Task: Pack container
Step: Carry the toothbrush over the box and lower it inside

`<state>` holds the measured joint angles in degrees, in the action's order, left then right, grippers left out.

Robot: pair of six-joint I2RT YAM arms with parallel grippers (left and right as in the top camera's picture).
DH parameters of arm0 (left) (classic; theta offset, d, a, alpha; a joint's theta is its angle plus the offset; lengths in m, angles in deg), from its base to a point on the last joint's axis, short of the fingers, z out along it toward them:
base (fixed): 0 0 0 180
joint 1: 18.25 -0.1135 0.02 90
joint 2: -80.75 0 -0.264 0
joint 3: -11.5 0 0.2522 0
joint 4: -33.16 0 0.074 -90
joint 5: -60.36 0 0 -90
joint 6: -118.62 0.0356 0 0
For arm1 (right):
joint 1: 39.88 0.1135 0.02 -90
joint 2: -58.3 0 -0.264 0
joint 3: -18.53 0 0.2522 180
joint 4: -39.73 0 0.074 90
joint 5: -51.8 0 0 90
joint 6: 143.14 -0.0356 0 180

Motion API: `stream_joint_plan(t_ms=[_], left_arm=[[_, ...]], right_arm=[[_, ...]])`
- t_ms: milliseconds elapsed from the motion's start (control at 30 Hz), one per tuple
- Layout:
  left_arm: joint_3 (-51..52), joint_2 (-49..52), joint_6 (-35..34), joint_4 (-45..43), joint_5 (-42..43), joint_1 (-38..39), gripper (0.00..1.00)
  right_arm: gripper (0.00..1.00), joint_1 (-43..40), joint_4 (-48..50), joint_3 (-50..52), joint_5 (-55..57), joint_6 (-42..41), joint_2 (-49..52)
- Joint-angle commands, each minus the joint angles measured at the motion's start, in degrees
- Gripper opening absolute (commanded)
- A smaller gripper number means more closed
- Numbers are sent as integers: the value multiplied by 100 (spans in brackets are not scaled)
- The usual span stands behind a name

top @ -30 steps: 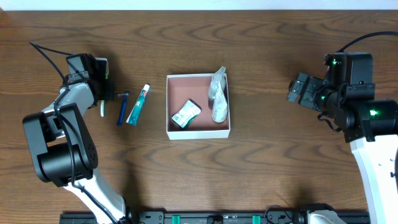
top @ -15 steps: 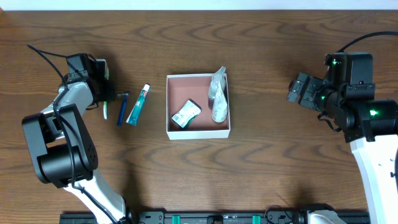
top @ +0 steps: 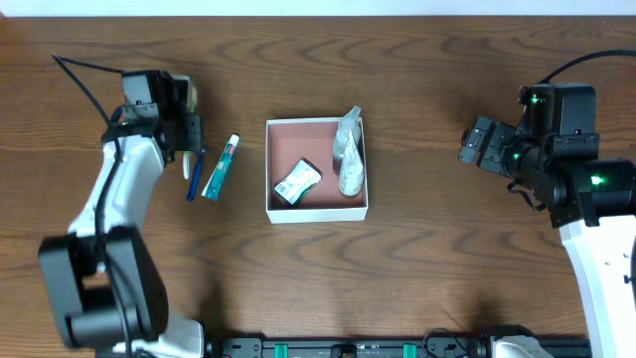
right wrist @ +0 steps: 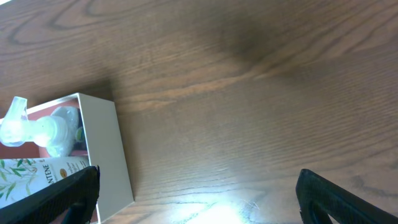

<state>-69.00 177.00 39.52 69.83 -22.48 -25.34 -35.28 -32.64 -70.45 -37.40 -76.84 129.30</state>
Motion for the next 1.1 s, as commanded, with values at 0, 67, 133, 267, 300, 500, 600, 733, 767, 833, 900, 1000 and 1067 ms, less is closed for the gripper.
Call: stream_joint_plan(t_ms=[0, 67, 133, 267, 300, 500, 600, 733, 767, 833, 900, 1000, 1067], left_arm=[[11, -533, -468, 216, -4, 190, 6], [11, -828, -490, 422, -7, 411, 6], [11, -1064, -627, 623, -7, 669, 6], [11, -1381, -988, 986, -9, 1268, 6], [11, -1412, -1134, 1078, -9, 1432, 6], [20, -1377, -2052, 1351, -24, 2227, 6], [39, -1287, -2417, 1300, -358, 2544, 6], [103, -1045, -2817, 1224, -752, 2879, 6], [116, -977, -2909, 1237, -807, 2940, 5], [166, -826, -3163, 1263, -1038, 3053, 6], [232, -691, -3399, 1285, -1342, 3115, 6], [326, -492, -3683, 1276, -1543, 3134, 6], [369, -380, -3716, 1217, -1563, 3132, 6]], right_arm=[[99, -46, 4, -4, -20, -70, -24], [99, -46, 4, -4, -20, -70, -24], [99, -46, 4, -4, -20, -70, -24], [99, -46, 7, -4, -20, -70, -24], [99, -46, 4, -4, -20, -70, -24], [99, -46, 4, -4, -20, -70, -24], [99, -46, 4, -4, -20, -70, -24], [99, -46, 4, -4, -20, -70, -24], [99, -46, 4, -4, -20, -70, -24], [99, -46, 4, -4, -20, -70, -24], [99, -46, 4, -4, -17, -70, -24], [99, -46, 4, -4, -20, -70, -24], [99, -46, 4, -4, -20, -70, -24]])
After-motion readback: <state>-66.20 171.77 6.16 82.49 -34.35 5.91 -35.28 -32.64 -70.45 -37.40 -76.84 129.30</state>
